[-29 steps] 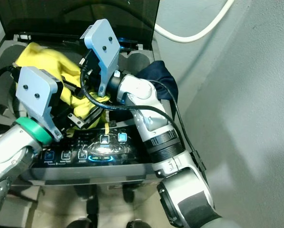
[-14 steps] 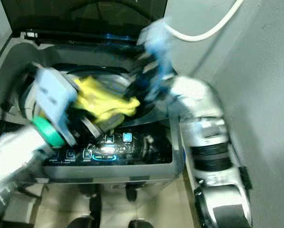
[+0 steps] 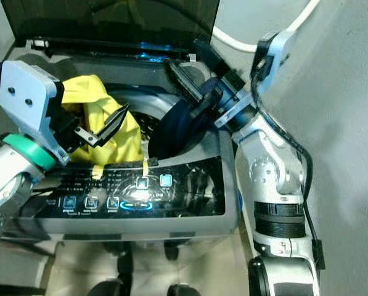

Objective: Clothes washing

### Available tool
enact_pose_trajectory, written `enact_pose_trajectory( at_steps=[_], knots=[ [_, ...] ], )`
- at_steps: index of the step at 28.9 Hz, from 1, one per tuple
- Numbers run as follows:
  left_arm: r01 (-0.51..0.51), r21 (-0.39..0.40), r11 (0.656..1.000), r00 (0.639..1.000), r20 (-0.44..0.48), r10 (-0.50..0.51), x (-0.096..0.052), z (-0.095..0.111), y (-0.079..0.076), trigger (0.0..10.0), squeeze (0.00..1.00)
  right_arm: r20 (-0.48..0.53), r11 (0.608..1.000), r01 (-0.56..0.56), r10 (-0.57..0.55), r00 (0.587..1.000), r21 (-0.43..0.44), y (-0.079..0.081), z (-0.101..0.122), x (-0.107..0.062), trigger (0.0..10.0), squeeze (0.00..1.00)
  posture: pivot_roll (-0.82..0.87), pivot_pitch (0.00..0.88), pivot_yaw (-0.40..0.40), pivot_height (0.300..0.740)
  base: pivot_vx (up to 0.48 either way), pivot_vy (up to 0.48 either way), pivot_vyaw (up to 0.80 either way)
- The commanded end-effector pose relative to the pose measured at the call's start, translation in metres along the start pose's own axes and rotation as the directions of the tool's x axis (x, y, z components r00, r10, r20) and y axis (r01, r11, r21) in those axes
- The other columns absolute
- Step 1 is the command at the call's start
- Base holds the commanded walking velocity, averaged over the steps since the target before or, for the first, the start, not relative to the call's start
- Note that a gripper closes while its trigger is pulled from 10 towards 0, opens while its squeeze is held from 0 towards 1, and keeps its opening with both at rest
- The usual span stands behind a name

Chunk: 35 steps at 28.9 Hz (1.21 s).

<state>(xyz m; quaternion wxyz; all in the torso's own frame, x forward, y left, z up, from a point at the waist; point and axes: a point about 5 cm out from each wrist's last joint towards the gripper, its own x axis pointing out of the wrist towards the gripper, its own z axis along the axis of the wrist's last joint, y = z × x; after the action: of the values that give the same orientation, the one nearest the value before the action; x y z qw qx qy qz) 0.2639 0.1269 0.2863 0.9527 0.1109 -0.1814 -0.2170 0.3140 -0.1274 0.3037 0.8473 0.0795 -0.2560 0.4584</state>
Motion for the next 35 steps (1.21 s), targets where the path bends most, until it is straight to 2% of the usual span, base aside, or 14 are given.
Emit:
enact_pose_trajectory(
  at_steps=[1, 3, 6, 7, 9, 10, 12, 16, 20, 22, 24, 26, 29, 35],
  knots=[
    [-0.113, 0.041, 0.993, 0.994, 0.008, 0.113, 0.003, 0.0, 0.012, 10.0, 0.0, -0.017, 0.996, -0.088, 0.088, 0.996, 0.018, 0.01, 0.0, 0.002, 10.0, 0.0, 0.06, 0.11, 0.014, 0.74, 0.0, 0.0, 0.0],
    [-0.247, 0.075, 0.966, 0.969, 0.015, 0.246, 0.004, 0.001, 0.029, 10.0, 0.0, -0.017, 0.993, -0.117, 0.117, 0.993, 0.024, 0.012, 0.002, 0.004, 10.0, 0.0, 0.06, 0.11, 0.011, 0.74, 0.0, 0.0, 0.0],
    [-0.247, 0.075, 0.966, 0.969, 0.015, 0.246, 0.004, 0.001, 0.029, 10.0, 0.0, -0.017, 0.993, -0.117, 0.117, 0.993, 0.024, 0.012, 0.002, 0.004, 10.0, 0.0, 0.06, 0.11, 0.011, 0.74, 0.0, 0.0, 0.0],
    [-0.402, 0.118, 0.908, 0.915, 0.031, 0.401, 0.002, 0.003, 0.053, 10.0, 0.0, 0.011, 0.993, -0.113, 0.113, 0.994, 0.042, 0.007, 0.009, 0.002, 10.0, 0.0, 0.06, 0.111, 0.008, 0.74, 0.0, 0.0, 0.0],
    [-0.402, 0.118, 0.908, 0.915, 0.031, 0.401, 0.002, 0.003, 0.053, 10.0, 0.0, 0.011, 0.993, -0.113, 0.113, 0.994, 0.042, 0.007, 0.009, 0.002, 10.0, 0.0, 0.06, 0.111, 0.008, 0.74, 0.0, 0.0, 0.0],
    [-0.524, 0.145, 0.84, 0.851, 0.046, 0.523, -0.003, 0.005, 0.075, 10.0, 0.0, 0.068, 0.993, -0.096, 0.092, 0.993, 0.068, 0.0, 0.021, -0.002, 10.0, 0.0, 0.06, 0.11, 0.011, 0.74, 0.0, 0.0, 0.0],
    [-0.598, 0.156, 0.786, 0.8, 0.059, 0.597, -0.008, 0.007, 0.089, 10.0, 0.0, 0.129, 0.992, -0.081, 0.068, 0.989, 0.096, -0.005, 0.033, -0.007, 10.0, 0.0, 0.06, 0.107, 0.015, 0.74, 0.0, 0.0, 0.0],
    [-0.643, 0.144, 0.752, 0.765, 0.072, 0.64, -0.01, 0.01, 0.099, 10.0, 0.0, 0.21, 0.987, -0.076, 0.045, 0.977, 0.144, -0.009, 0.046, -0.016, 10.0, 0.0, 0.06, 0.104, 0.019, 0.74, 0.0, 0.0, 0.0],
    [-0.581, 0.1, 0.807, 0.814, 0.075, 0.577, -0.005, 0.013, 0.091, 10.0, 0.0, 0.296, 0.972, -0.099, 0.033, 0.955, 0.211, -0.009, 0.054, -0.027, 10.0, 0.0, 0.06, 0.099, 0.025, 0.74, 0.0, 0.0, 0.0],
    [-0.333, 0.016, 0.943, 0.943, 0.034, 0.332, 0.007, 0.011, 0.06, 10.0, 0.0, 0.32, 0.967, -0.08, -0.001, 0.947, 0.241, -0.012, 0.056, -0.035, 10.0, 0.0, 0.07, 0.095, 0.027, 0.74, 0.0, 0.0, 0.0],
    [-0.219, -0.024, 0.975, 0.975, 0.018, 0.219, 0.01, 0.01, 0.046, 10.0, 0.0, 0.305, 0.969, -0.067, -0.009, 0.952, 0.238, -0.013, 0.053, -0.037, 10.0, 0.0, 0.07, 0.094, 0.028, 0.74, 0.0, 0.0, 0.0],
    [-0.219, -0.024, 0.975, 0.975, 0.018, 0.219, 0.01, 0.01, 0.046, 10.0, 0.0, 0.305, 0.969, -0.067, -0.009, 0.952, 0.238, -0.013, 0.053, -0.037, 10.0, 0.0, 0.07, 0.094, 0.028, 0.74, 0.0, 0.0, 0.0],
    [0.099, -0.061, 0.993, 0.994, 0.044, -0.096, 0.006, 0.013, 0.006, 10.0, 0.0, 0.174, 0.989, 0.051, -0.076, 0.982, 0.141, -0.015, 0.033, -0.029, 10.0, 0.0, 0.07, 0.089, 0.031, 0.74, 0.0, 0.0, 0.0],
    [0.082, 0.131, 0.988, 0.987, 0.127, -0.099, 0.009, 0.025, 0.002, 10.0, 0.0, 0.18, 0.897, 0.443, -0.435, 0.882, -0.003, -0.045, 0.029, -0.025, 10.0, 0.0, 0.07, 0.087, 0.03, 0.74, 0.0, 0.0, 0.0]
  ],
)
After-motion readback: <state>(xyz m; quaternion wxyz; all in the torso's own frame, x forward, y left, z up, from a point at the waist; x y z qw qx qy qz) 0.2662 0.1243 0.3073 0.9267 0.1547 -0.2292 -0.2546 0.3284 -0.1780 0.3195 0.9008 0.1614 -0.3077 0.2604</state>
